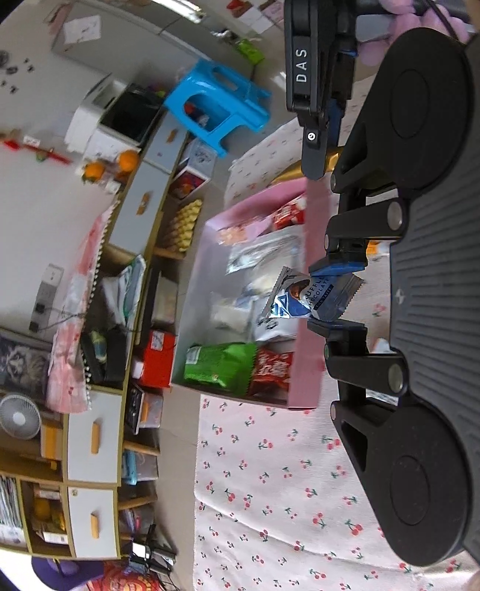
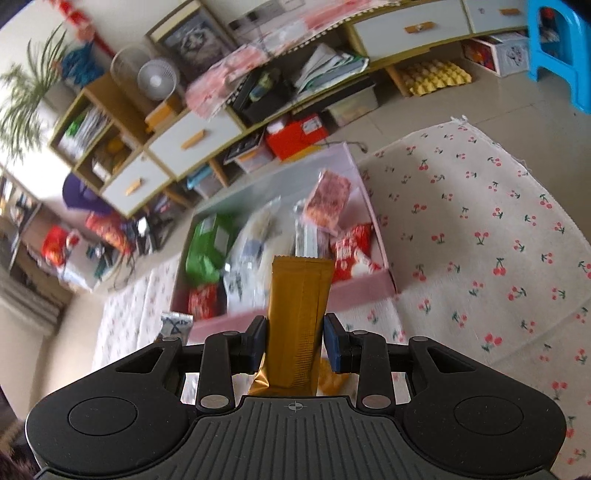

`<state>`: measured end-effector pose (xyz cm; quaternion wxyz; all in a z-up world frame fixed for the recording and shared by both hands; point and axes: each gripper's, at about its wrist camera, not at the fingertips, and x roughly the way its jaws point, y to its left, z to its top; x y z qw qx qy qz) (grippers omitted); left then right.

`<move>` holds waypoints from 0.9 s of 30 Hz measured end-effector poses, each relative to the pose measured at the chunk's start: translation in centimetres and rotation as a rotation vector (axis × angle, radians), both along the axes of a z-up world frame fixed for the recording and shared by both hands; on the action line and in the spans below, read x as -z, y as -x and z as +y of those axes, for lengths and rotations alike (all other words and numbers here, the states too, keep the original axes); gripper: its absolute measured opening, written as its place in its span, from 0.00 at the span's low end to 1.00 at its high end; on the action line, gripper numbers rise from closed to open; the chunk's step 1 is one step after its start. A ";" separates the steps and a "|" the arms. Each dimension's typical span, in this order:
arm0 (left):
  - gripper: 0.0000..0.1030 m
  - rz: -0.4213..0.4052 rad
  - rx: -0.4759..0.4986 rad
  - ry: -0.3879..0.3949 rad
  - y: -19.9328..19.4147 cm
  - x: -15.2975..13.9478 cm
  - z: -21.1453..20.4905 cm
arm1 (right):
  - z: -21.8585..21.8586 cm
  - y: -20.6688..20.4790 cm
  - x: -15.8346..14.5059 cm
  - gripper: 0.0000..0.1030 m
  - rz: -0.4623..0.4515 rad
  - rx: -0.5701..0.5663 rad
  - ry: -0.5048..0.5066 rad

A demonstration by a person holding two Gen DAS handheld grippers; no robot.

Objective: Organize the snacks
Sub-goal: 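Carry both packets into the pink box and open both tools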

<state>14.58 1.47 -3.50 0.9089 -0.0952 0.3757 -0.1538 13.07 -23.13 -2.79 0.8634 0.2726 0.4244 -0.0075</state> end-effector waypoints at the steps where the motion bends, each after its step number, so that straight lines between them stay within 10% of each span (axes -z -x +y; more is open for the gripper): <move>1: 0.21 -0.002 -0.010 0.005 -0.4 0.1 0.0 | -0.2 -0.4 0.1 0.30 -0.006 0.019 -0.005; 27: 0.22 0.013 -0.081 0.037 -4.3 2.7 -0.1 | -2.8 -4.7 3.7 0.31 -0.138 0.249 -0.060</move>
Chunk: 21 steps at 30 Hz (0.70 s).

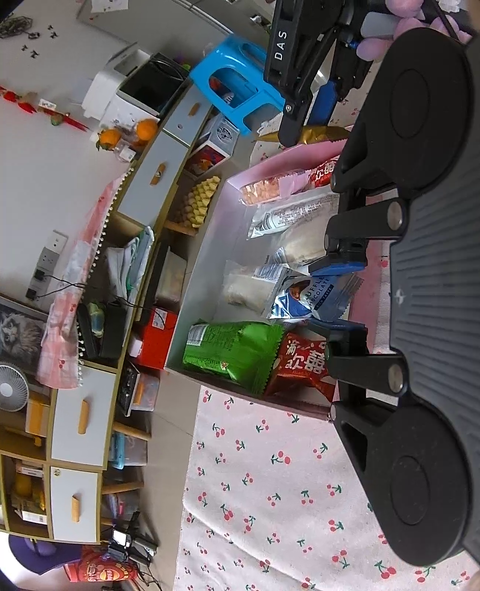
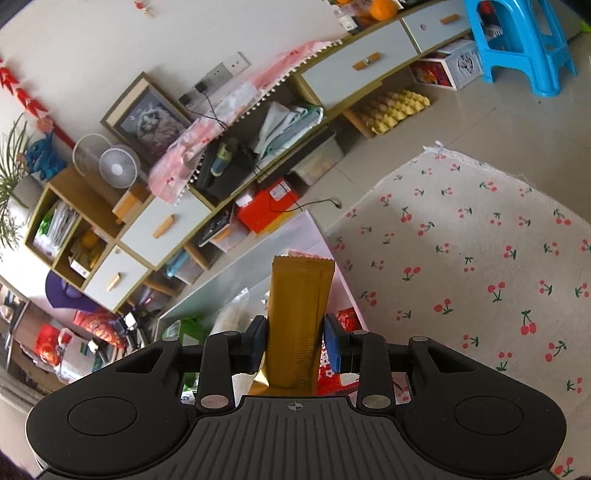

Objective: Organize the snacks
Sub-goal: 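Carry both packets into the pink box and open both tools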

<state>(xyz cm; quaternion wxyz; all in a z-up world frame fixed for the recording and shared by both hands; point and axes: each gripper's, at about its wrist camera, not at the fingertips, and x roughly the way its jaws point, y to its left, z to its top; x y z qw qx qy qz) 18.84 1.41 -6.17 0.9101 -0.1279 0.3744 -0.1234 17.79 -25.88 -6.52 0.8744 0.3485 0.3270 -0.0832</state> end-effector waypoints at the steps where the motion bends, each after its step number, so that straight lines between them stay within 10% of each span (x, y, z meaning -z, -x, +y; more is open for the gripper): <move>1: 0.22 0.000 -0.001 0.001 0.0 0.1 0.0 | 0.0 -0.1 0.1 0.31 0.001 0.001 -0.002; 10: 0.22 -0.004 -0.006 -0.007 -0.1 0.1 0.2 | 0.4 -0.5 0.7 0.35 0.007 -0.022 0.003; 21: 0.49 -0.038 0.022 -0.070 0.5 -0.5 -0.2 | -0.5 0.3 0.5 0.55 0.027 -0.028 -0.018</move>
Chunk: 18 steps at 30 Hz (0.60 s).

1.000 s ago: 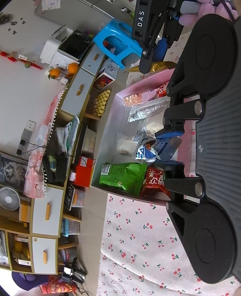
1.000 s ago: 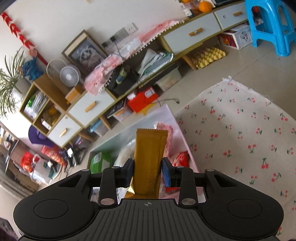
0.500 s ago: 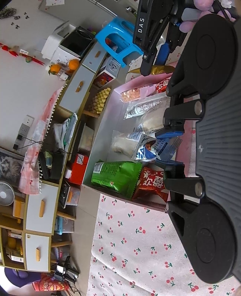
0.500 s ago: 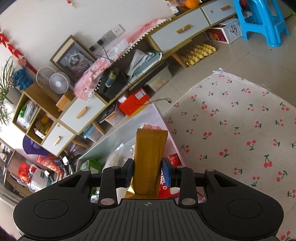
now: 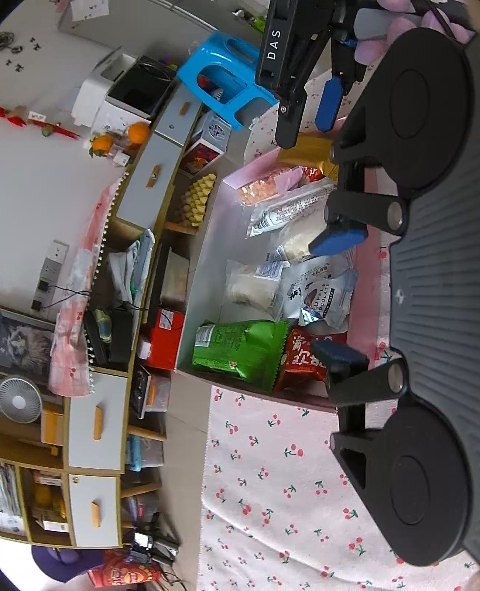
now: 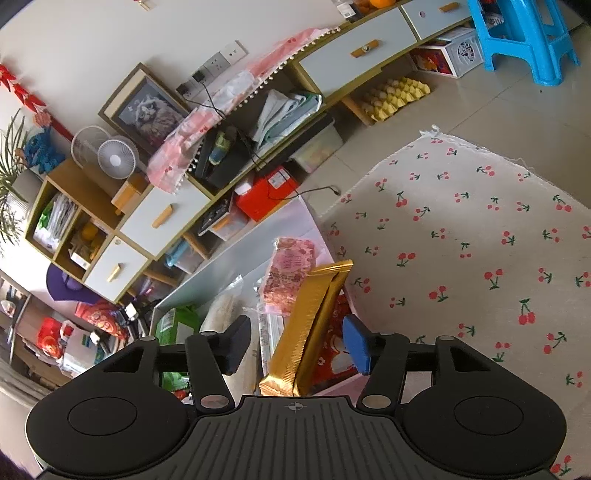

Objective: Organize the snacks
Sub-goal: 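Carry both packets into the pink box and open both tools, then move the left tool over the yellow packet while the right tool moves over the bread cake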

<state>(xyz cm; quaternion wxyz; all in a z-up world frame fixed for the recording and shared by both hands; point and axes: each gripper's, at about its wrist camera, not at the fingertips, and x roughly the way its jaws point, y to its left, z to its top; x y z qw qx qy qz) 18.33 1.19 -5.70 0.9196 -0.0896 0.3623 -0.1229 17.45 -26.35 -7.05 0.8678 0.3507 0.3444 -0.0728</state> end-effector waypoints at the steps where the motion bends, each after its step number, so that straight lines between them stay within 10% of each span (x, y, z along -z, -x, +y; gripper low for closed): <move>1: 0.51 -0.001 0.003 -0.001 0.1 -0.1 0.0 | 0.0 0.1 -0.1 0.55 0.000 -0.003 -0.001; 18: 0.76 0.006 0.058 -0.102 2.7 -1.1 0.2 | 0.4 2.2 -2.5 0.67 0.070 -0.136 0.089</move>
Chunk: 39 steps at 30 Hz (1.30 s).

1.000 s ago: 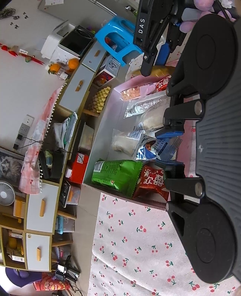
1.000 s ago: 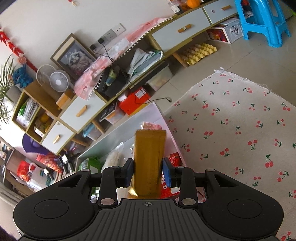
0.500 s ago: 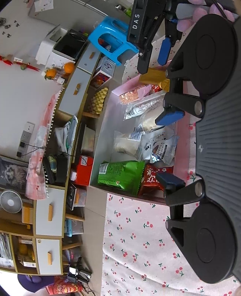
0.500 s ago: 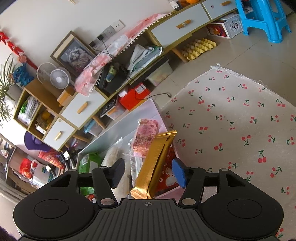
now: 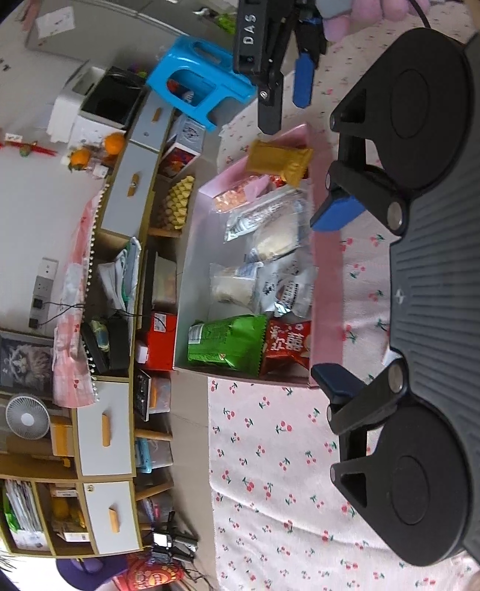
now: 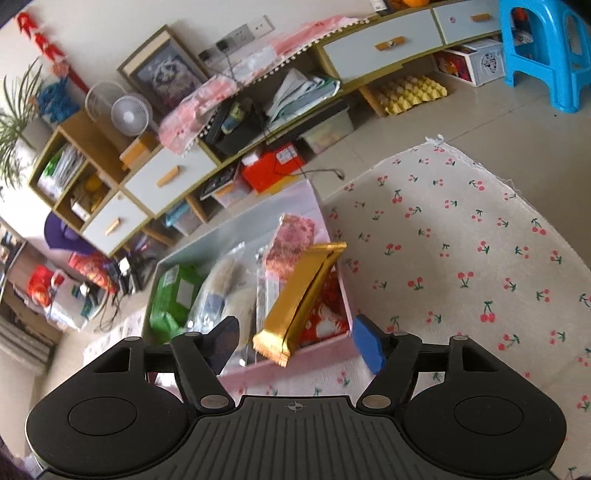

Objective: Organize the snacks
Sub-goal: 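Move the left tool over the yellow packet while the right tool moves over the bread cake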

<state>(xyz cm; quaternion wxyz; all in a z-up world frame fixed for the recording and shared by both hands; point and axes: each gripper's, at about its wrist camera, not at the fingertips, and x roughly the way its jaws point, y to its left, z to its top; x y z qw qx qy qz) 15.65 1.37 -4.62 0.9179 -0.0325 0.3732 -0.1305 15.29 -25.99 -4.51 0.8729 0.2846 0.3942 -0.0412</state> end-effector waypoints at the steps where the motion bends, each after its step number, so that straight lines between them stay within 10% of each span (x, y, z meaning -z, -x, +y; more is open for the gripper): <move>1: 0.78 0.001 0.004 -0.006 0.2 -0.1 0.1 | 0.0 0.2 -0.2 0.67 0.003 -0.011 -0.003; 12: 0.96 0.025 0.006 -0.055 2.6 -0.7 1.2 | 0.2 3.9 -1.7 0.79 0.058 -0.096 0.052; 39: 0.97 0.133 0.186 -0.218 7.9 2.5 -3.1 | -0.4 11.3 1.2 0.79 0.333 -0.186 0.136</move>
